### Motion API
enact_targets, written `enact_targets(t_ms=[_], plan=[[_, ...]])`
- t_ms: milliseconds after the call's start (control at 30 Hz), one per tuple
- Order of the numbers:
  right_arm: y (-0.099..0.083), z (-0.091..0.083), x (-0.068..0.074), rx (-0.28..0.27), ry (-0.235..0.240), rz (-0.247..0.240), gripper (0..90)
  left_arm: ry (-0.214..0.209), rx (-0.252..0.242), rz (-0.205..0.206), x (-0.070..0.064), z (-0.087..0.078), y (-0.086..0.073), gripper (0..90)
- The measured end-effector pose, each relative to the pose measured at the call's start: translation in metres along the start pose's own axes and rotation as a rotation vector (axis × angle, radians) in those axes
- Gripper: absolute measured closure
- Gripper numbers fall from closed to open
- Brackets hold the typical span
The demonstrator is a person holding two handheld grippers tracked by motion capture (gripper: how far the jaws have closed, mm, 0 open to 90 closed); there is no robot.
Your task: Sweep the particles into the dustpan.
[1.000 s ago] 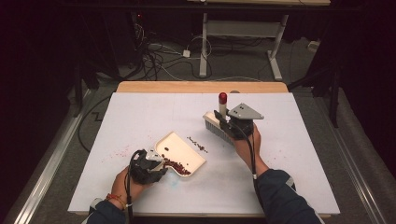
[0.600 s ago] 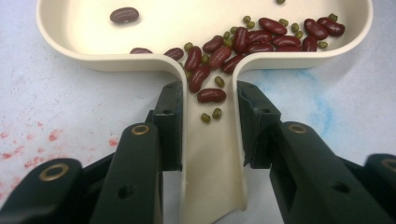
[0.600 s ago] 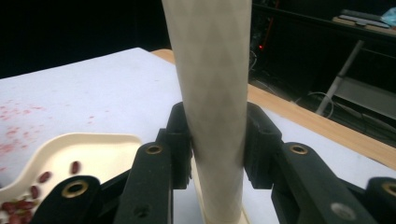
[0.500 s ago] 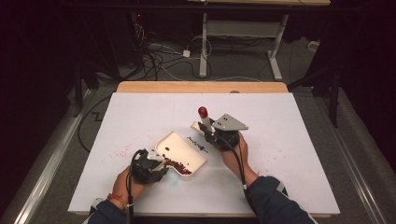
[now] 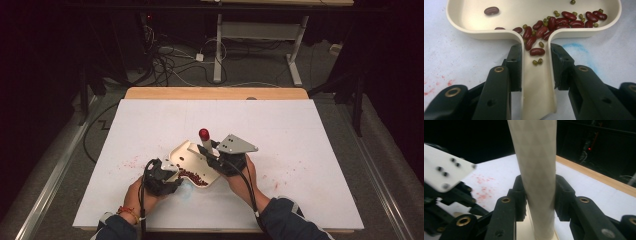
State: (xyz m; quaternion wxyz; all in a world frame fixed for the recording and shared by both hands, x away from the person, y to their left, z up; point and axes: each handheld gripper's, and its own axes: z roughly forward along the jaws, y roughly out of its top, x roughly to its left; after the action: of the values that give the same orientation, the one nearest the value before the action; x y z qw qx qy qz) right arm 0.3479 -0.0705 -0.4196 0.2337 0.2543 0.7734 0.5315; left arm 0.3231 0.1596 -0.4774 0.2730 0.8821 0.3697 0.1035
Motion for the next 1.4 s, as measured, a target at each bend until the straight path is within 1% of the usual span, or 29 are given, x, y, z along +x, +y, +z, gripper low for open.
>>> enact_targets(t_ms=[67, 133, 167, 200, 233, 267, 333, 367, 433, 500, 533, 567, 600, 700, 733, 867, 967, 1067, 1167, 1200, 1267, 1300, 1333, 1400], plan=[[0.002, -0.003, 0.004, -0.009, 0.019, 0.002, 68.9, 0.001, -0.001, 0.001, 0.000, 0.000, 0.000, 63.2], [0.006, -0.005, 0.011, -0.014, 0.048, 0.012, 70.1, 0.003, 0.000, 0.005, 0.000, 0.000, 0.000, 63.2], [0.006, -0.005, 0.011, -0.014, 0.048, 0.012, 70.1, 0.004, 0.000, 0.006, 0.000, 0.000, -0.001, 63.2], [0.006, -0.006, 0.013, -0.010, 0.061, 0.009, 70.1, 0.003, 0.000, 0.008, 0.000, 0.000, -0.001, 63.2], [0.007, -0.006, 0.015, -0.003, 0.061, 0.002, 70.1, 0.002, 0.003, 0.013, 0.000, -0.001, -0.001, 63.2], [0.007, -0.007, 0.017, -0.003, 0.050, -0.006, 70.1, 0.000, 0.003, 0.012, 0.000, -0.001, -0.002, 63.2], [0.009, -0.008, 0.016, -0.006, 0.041, -0.019, 70.1, -0.003, 0.003, 0.012, 0.000, -0.001, -0.002, 63.2], [0.009, -0.009, 0.014, -0.014, 0.042, -0.010, 70.1, -0.004, 0.003, 0.012, 0.000, -0.001, -0.002, 63.2], [0.011, -0.012, 0.008, -0.039, 0.062, -0.001, 70.2, -0.002, 0.003, 0.014, 0.000, -0.001, -0.003, 63.2], [0.013, -0.017, 0.002, -0.053, 0.049, 0.003, 70.1, 0.001, 0.009, 0.026, 0.000, -0.002, -0.003, 63.2], [0.014, -0.019, -0.002, -0.058, 0.043, 0.007, 70.1, 0.000, 0.009, 0.025, 0.000, -0.002, -0.003, 63.1], [0.017, -0.023, -0.011, -0.064, 0.018, 0.013, 70.1, -0.003, 0.009, 0.024, 0.001, -0.003, -0.003, 63.2], [0.017, -0.023, -0.011, -0.064, 0.018, 0.013, 70.1, -0.005, 0.011, 0.024, 0.001, -0.003, -0.004, 63.2], [0.018, -0.028, -0.023, -0.077, -0.035, -0.011, 70.1, -0.005, 0.017, 0.028, 0.001, -0.004, -0.004, 63.2], [0.019, -0.030, -0.026, -0.073, -0.049, -0.017, 70.1, -0.005, 0.020, 0.032, 0.001, -0.005, -0.004, 63.2], [0.015, -0.030, -0.043, -0.070, -0.094, 0.003, 70.1, -0.014, 0.018, 0.029, 0.002, -0.007, -0.006, 63.2], [0.011, -0.025, -0.054, -0.063, -0.139, 0.013, 70.2, -0.019, 0.021, 0.027, 0.003, -0.007, -0.006, 63.2], [0.008, -0.015, -0.061, -0.059, -0.173, 0.003, 70.2, -0.032, 0.021, 0.012, 0.006, -0.005, -0.005, 63.2], [0.007, -0.001, -0.063, -0.044, -0.201, -0.036, 70.2, -0.041, 0.030, 0.015, 0.009, -0.003, -0.003, 63.2], [0.006, 0.004, -0.063, -0.043, -0.205, -0.043, 70.1, -0.045, 0.029, 0.009, 0.010, -0.003, -0.001, 63.3], [0.005, 0.013, -0.064, -0.050, -0.206, -0.046, 70.2, -0.047, 0.034, 0.013, 0.013, -0.002, 0.001, 63.3], [0.004, 0.018, -0.063, -0.041, -0.204, -0.045, 70.2, -0.048, 0.033, 0.008, 0.014, -0.001, 0.002, 63.3], [0.004, 0.022, -0.062, -0.038, -0.197, -0.047, 70.2, -0.049, 0.034, 0.006, 0.015, -0.001, 0.003, 63.3], [0.004, 0.028, -0.057, -0.037, -0.182, -0.068, 70.2, -0.049, 0.036, 0.003, 0.016, 0.000, 0.003, 63.3]])
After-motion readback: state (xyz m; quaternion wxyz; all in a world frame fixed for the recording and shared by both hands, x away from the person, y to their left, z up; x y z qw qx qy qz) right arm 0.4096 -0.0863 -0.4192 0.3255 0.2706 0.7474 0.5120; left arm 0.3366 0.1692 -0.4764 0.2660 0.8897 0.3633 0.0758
